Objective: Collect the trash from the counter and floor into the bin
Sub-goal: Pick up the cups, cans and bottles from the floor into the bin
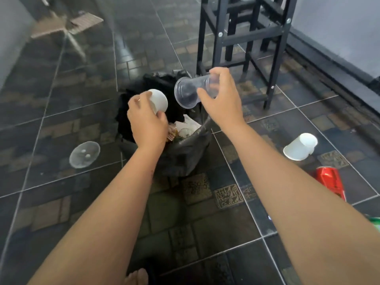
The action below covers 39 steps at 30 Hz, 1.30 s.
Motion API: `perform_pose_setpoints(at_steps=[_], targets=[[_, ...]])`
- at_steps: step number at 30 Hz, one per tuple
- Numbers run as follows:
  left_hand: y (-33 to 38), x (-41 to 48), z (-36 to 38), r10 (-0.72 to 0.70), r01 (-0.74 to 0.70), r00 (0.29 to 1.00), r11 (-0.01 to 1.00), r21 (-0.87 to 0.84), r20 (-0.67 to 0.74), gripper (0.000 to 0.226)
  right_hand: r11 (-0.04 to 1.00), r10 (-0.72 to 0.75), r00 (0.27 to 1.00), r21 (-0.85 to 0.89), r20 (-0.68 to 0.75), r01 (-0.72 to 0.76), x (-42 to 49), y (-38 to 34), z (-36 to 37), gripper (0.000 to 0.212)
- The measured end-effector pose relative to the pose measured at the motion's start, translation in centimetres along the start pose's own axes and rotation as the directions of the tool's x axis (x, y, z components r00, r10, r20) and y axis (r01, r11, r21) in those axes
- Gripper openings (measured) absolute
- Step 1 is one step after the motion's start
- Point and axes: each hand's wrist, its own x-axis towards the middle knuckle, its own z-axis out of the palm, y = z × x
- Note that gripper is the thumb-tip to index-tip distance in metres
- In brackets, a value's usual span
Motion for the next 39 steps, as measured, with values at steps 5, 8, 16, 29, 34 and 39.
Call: perform_pose_setpoints(at_steps=[5,8,16,29,34,39], targets=[[-2.0,0.4,-1.8,-0.057,0.058,0.998,0.989,0.137,-0.010,0.042,0.978,-0.072,0.960,-0.172,0.269,0.122,-0.8,-0.6,3.8,0.039],[-1.7,0.1,-1.7,0.027,-0.023,0.999,0.987,0.162,-0.024,0.038,0.972,-0.114,0.969,-0.175,0.219,0.154,-0.6,0.3,3.8,0.033],[1.7,-1.2,0.5,0.286,-0.283,0.958,0.943,0.176,0.012,0.038,0.986,0.003,0.999,-0.165,0.051,0.005,-0.7,3.5,-0.7,0.030],[12.7,-11.2,16.5,0.515,-0.552,0.726,0.832,-0.061,0.456,0.049,0.661,0.535,0.814,-0.488,-0.225,-0.570,-9.8,17.9,-14.9,0.053],[13.9,-13.5,21.8,0.504,-0.602,0.614,0.796,-0.052,0.607,0.057,0.469,0.745,0.650,-0.575,-0.150,-0.670,-13.3,22.4,-16.2,0.070],[14.6,-13.6,26.0,0.421,-0.612,0.585,0.790,0.037,0.693,0.070,0.429,0.811,0.583,-0.626,-0.051,-0.651,-14.7,25.0,-16.4,0.085]])
